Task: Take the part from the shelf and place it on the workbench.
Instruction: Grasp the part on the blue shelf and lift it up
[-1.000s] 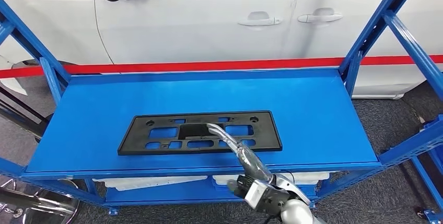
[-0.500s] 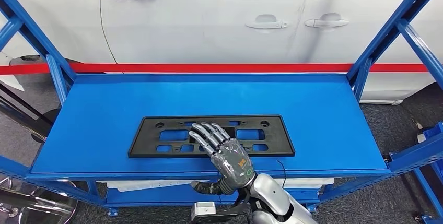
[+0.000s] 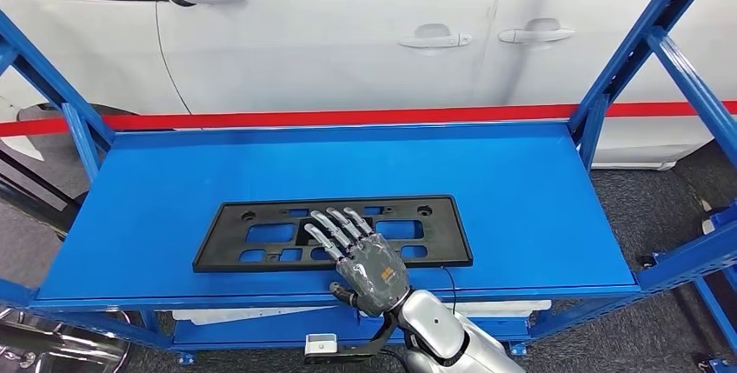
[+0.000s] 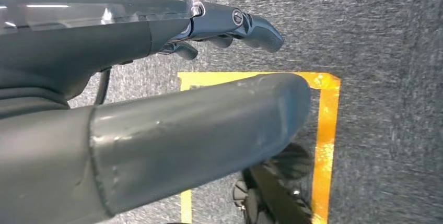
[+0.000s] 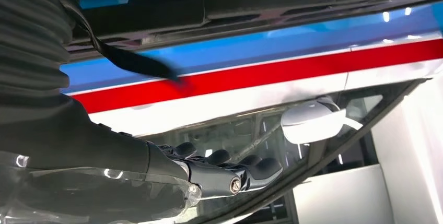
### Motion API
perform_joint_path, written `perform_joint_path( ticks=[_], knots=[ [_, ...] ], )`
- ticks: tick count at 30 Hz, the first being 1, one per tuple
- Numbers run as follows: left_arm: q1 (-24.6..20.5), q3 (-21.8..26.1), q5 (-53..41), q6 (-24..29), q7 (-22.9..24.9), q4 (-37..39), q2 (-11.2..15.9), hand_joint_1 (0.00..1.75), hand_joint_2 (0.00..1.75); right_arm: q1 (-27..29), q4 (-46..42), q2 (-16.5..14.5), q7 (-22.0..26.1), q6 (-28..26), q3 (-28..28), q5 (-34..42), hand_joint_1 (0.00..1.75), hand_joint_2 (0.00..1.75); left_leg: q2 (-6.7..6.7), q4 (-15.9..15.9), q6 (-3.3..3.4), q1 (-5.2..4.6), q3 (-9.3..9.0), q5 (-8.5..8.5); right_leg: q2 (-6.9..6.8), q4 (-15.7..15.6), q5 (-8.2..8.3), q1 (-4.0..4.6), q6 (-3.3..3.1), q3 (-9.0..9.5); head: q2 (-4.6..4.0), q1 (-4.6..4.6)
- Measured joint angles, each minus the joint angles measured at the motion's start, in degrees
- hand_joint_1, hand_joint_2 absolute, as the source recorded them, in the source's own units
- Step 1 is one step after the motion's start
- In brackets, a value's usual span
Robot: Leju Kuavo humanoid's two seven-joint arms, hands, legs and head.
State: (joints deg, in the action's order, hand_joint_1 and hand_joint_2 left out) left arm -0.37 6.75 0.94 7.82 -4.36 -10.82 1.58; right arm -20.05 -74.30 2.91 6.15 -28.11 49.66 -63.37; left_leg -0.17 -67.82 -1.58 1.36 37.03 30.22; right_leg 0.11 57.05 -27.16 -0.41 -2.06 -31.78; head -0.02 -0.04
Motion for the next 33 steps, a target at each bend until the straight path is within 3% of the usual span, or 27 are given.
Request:
perform_joint_path(
  ticks=[2,3,7,9,11,12,13,14,17,19,22,24,26,28,29,31,33],
  knots=[
    [0.0,-0.2,-0.2,0.1,0.2,0.0,0.0,0.00,0.00,-0.2,0.5,-0.2,-0.6,-0.4,0.1,-1.2,0.00,1.75,-0.06,7.3,0.30,-0.09,-3.23,-3.25,0.11,0.3,-0.40,0.14,0.48,0.18,0.00,0.00],
    [0.0,-0.3,-0.4,0.1,0.3,0.0,0.0,0.00,0.00,-0.3,0.8,-0.2,-1.2,-0.7,0.2,-2.2,0.00,1.75,-0.10,9.5,0.58,-0.19,-4.16,-3.86,0.12,0.4,-0.49,0.23,0.77,0.16,0.00,0.00],
    [0.0,-0.6,-1.0,0.2,0.7,0.0,0.0,0.00,0.00,-1.1,2.7,-0.7,-3.2,-0.9,0.7,-5.3,0.00,1.75,-0.07,10.8,1.83,-0.18,-4.62,-3.96,0.10,0.9,-1.01,0.28,1.71,-0.16,0.00,0.00],
    [0.0,-0.6,-1.1,0.2,0.7,0.0,0.0,0.00,0.00,-1.8,3.9,-1.2,-4.2,-0.8,0.9,-6.6,0.00,1.75,0.06,11.1,2.56,-0.01,-4.76,-4.06,0.04,5.0,-3.57,0.18,2.16,-2.00,0.00,0.01],
    [-0.1,-0.7,-1.4,0.1,0.6,0.0,0.0,0.00,0.00,-2.5,5.8,-1.8,-5.5,-0.6,1.3,-8.6,0.00,1.75,0.12,11.0,2.96,-0.16,-4.77,-3.98,0.01,12.8,-7.02,0.09,2.43,-5.79,0.00,0.01],
    [-0.2,-0.8,-1.5,0.1,0.4,0.0,0.0,0.00,0.00,-2.8,6.8,-2.2,-6.1,-0.5,1.6,-9.5,0.00,1.75,0.11,11.0,3.01,-0.21,-4.81,-3.94,0.00,15.9,-7.87,0.06,2.47,-7.44,0.00,0.02],
    [-0.2,-0.9,-1.6,0.0,0.3,0.0,0.0,0.00,0.00,-3.2,7.9,-2.6,-6.7,-0.4,1.9,-10.4,0.00,1.75,0.08,11.0,3.06,-0.26,-4.87,-3.90,0.01,17.3,-7.63,0.06,2.44,-8.30,0.00,0.02],
    [-0.2,-0.9,-1.7,0.0,0.2,0.0,0.0,0.00,0.00,-3.6,8.9,-3.0,-7.2,-0.1,2.1,-11.2,0.00,1.75,0.03,11.0,3.05,-0.30,-4.99,-3.85,0.01,16.1,-6.15,0.07,2.28,-7.93,0.00,0.02],
    [-0.3,-1.0,-2.1,-0.1,0.0,0.0,0.0,0.00,0.00,-5.7,11.6,-4.7,-8.3,0.8,2.9,-13.0,0.00,1.75,-0.06,11.0,2.79,-0.47,-5.34,-3.59,0.01,4.7,-0.17,0.43,1.15,-3.04,0.00,0.02],
    [-0.4,-1.1,-2.2,-0.1,0.0,0.0,0.0,0.00,0.00,-7.1,13.6,-5.8,-9.3,1.3,3.5,-14.1,0.00,1.75,-0.07,10.9,2.34,-0.51,-5.13,-3.53,0.03,1.1,0.63,0.82,0.63,-1.58,0.00,0.02],
    [-0.6,-1.3,-2.5,-0.1,-0.3,0.0,0.1,0.00,0.00,-8.9,17.1,-7.5,-11.3,1.9,4.5,-16.3,0.00,1.75,-0.02,10.7,1.39,-0.48,-4.97,-3.14,0.09,0.3,0.73,0.57,0.26,-1.32,0.00,0.02],
    [-0.6,-1.4,-2.8,-0.2,-0.6,0.0,0.3,0.00,0.00,-10.3,20.1,-8.9,-13.0,2.3,5.4,-18.0,0.71,1.75,0.01,7.6,0.88,-0.43,-3.76,-1.01,0.00,-0.4,0.99,0.16,-0.11,-0.85,0.00,0.01],
    [-0.7,-1.5,-3.0,-0.4,-0.8,0.0,0.5,0.00,0.00,-11.5,23.4,-10.3,-14.8,2.8,6.4,-19.9,1.54,1.75,0.02,0.6,0.48,-0.32,-0.51,2.41,-0.13,-0.4,0.97,0.22,-0.31,-0.71,0.00,0.00],
    [-0.6,-1.5,-3.1,-0.7,-1.0,0.0,0.6,0.00,0.00,-12.4,26.7,-11.6,-16.8,3.7,7.3,-21.6,1.66,1.75,0.02,-4.5,0.16,-0.25,1.96,3.69,-0.12,-0.2,0.88,0.25,-0.43,-0.70,0.00,0.00],
    [-0.6,-1.5,-3.2,-0.9,-1.1,0.0,0.7,0.00,0.00,-12.9,28.3,-12.3,-17.8,4.2,7.6,-22.1,1.66,1.75,0.03,-4.1,0.07,-0.20,1.77,2.74,-0.03,-0.1,0.82,0.23,-0.46,-0.67,0.00,0.00],
    [-0.6,-1.5,-3.2,-1.5,-1.7,0.0,0.8,0.00,0.00,-14.1,31.6,-13.9,-19.4,5.0,7.9,-22.5,1.66,1.75,0.07,2.5,0.09,-0.07,-1.42,-1.06,0.20,0.1,0.70,0.20,-0.35,-0.52,0.00,0.00],
    [-0.9,-1.6,-3.3,-2.0,-2.2,0.0,0.9,0.00,0.00,-15.2,34.7,-15.2,-20.3,5.2,8.0,-22.4,1.66,1.75,0.04,9.2,0.47,-0.20,-4.73,-3.32,0.36,0.3,0.54,0.41,0.10,-0.51,0.00,0.01]
  ],
)
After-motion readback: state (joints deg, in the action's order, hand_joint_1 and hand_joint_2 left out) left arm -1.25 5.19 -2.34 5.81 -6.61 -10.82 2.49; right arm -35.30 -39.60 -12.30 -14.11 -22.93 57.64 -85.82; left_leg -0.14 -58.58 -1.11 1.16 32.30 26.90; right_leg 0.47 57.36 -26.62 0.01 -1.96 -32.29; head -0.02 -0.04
